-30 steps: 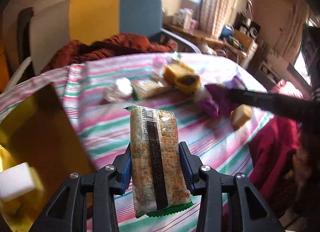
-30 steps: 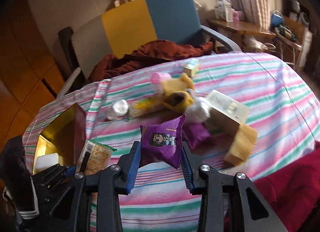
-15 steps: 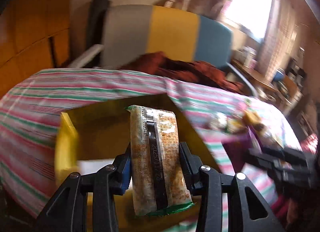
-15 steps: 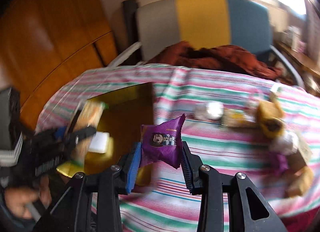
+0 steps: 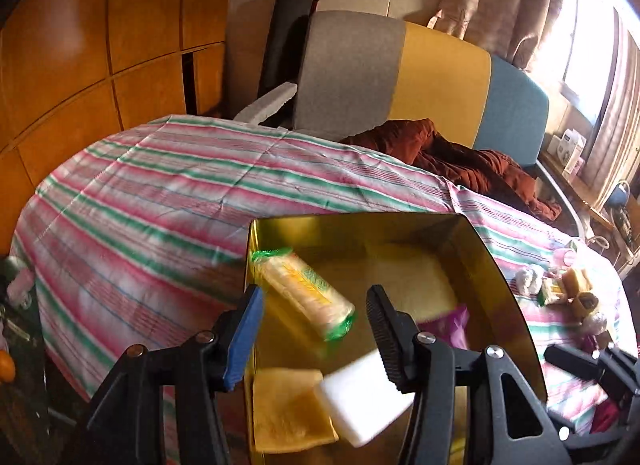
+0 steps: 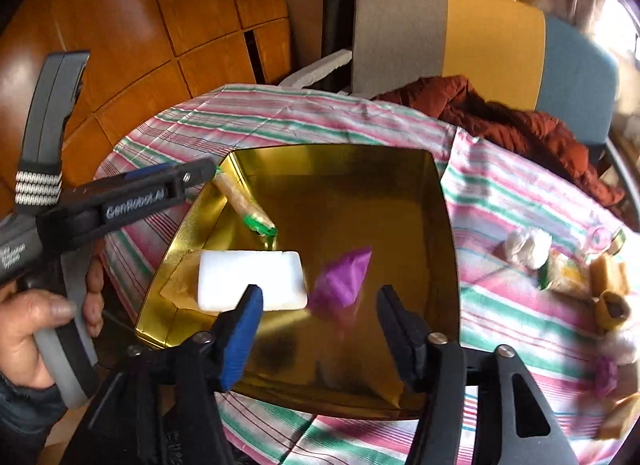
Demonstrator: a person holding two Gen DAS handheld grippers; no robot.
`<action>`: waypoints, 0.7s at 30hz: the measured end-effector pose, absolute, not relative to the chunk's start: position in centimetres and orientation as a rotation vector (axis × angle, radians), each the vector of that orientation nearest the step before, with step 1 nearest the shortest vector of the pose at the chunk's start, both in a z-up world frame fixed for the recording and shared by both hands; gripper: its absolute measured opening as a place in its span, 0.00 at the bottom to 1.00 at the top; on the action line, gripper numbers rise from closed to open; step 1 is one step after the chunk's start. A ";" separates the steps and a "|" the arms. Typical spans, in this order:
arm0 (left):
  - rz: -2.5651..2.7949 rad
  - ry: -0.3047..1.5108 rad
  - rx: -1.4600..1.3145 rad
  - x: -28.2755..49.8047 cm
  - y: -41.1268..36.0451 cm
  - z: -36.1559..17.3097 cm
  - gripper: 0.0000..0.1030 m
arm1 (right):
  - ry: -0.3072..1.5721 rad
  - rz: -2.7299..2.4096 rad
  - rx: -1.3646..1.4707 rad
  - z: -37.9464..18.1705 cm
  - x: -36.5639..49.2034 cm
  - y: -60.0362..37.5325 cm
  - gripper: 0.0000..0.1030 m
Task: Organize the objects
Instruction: 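Carry cracker packet and purple snack over the gold tray and release both, then withdraw both tools from the tray back toward the table items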
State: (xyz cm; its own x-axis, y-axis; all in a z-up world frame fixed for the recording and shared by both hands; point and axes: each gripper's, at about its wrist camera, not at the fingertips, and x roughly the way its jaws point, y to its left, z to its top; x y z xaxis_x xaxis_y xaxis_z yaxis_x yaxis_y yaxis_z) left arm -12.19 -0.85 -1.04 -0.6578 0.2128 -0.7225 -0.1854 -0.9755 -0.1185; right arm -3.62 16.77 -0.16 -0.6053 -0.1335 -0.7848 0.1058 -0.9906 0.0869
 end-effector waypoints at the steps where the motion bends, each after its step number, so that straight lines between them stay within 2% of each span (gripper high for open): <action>1: 2.673 -0.063 -1.172 -11.5 -1.0 -1.3 0.52 | -0.018 -2.719 1.316 0.1 -3.3 16.5 0.61; 11: 2.641 -0.102 -1.181 -8.0 -1.1 -1.1 0.52 | 0.142 -2.824 1.197 2.5 -1.1 14.8 0.73; 21: 2.643 -0.097 -1.190 -6.6 -1.3 -0.9 0.52 | 0.173 -2.877 1.156 3.4 0.1 14.8 0.75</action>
State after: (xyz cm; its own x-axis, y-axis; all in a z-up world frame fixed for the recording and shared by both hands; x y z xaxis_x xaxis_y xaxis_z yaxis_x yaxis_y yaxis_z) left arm -6.64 -1.29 -0.91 -0.6390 0.2451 -0.7291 -0.1911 -0.9688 -0.1582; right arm 0.13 14.83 3.36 -0.7224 0.0074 -0.6914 0.0754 -0.9931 -0.0894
